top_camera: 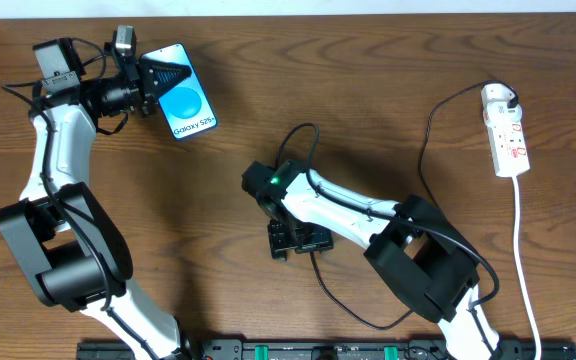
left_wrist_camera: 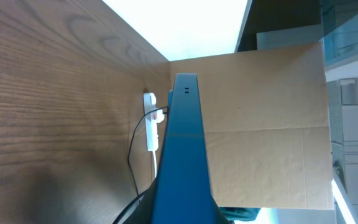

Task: Plug charger to phone and switch on socket
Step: 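Lower the right gripper and close it on the USB-C plug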

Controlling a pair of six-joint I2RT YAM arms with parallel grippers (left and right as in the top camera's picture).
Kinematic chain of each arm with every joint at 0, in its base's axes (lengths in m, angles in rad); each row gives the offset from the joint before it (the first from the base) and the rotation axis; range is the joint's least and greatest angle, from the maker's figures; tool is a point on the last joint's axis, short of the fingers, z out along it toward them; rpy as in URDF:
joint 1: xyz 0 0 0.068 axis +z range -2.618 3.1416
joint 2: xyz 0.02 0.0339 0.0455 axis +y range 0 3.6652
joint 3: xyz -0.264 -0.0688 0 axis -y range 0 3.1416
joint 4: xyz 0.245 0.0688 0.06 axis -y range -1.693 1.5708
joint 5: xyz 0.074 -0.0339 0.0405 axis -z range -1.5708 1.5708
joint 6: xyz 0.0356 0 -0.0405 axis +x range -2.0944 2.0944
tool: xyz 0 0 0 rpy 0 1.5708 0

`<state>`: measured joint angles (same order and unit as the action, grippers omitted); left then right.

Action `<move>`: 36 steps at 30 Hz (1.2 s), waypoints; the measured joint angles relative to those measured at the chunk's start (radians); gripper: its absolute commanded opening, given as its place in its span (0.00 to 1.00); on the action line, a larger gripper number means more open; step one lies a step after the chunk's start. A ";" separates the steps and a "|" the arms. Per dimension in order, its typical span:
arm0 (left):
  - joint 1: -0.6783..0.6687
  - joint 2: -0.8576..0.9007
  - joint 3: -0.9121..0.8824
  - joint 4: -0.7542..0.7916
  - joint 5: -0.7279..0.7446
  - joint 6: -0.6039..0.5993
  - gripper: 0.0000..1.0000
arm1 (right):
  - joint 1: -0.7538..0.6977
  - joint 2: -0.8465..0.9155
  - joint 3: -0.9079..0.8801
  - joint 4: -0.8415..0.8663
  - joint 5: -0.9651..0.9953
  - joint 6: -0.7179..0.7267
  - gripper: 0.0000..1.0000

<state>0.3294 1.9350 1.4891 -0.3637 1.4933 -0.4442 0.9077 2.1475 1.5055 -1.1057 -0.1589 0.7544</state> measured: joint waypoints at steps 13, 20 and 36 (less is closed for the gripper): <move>0.002 0.000 0.000 0.000 0.000 0.000 0.07 | 0.000 0.000 -0.002 -0.001 -0.002 0.002 0.57; 0.003 0.000 0.000 0.000 0.000 0.000 0.07 | 0.000 -0.002 -0.003 0.004 -0.001 0.004 0.53; 0.003 0.000 0.000 0.000 -0.011 0.000 0.08 | -0.027 -0.006 -0.003 0.029 -0.002 0.004 0.54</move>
<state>0.3325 1.9350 1.4891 -0.3637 1.4822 -0.4438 0.8806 2.1418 1.5021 -1.0771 -0.1604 0.7586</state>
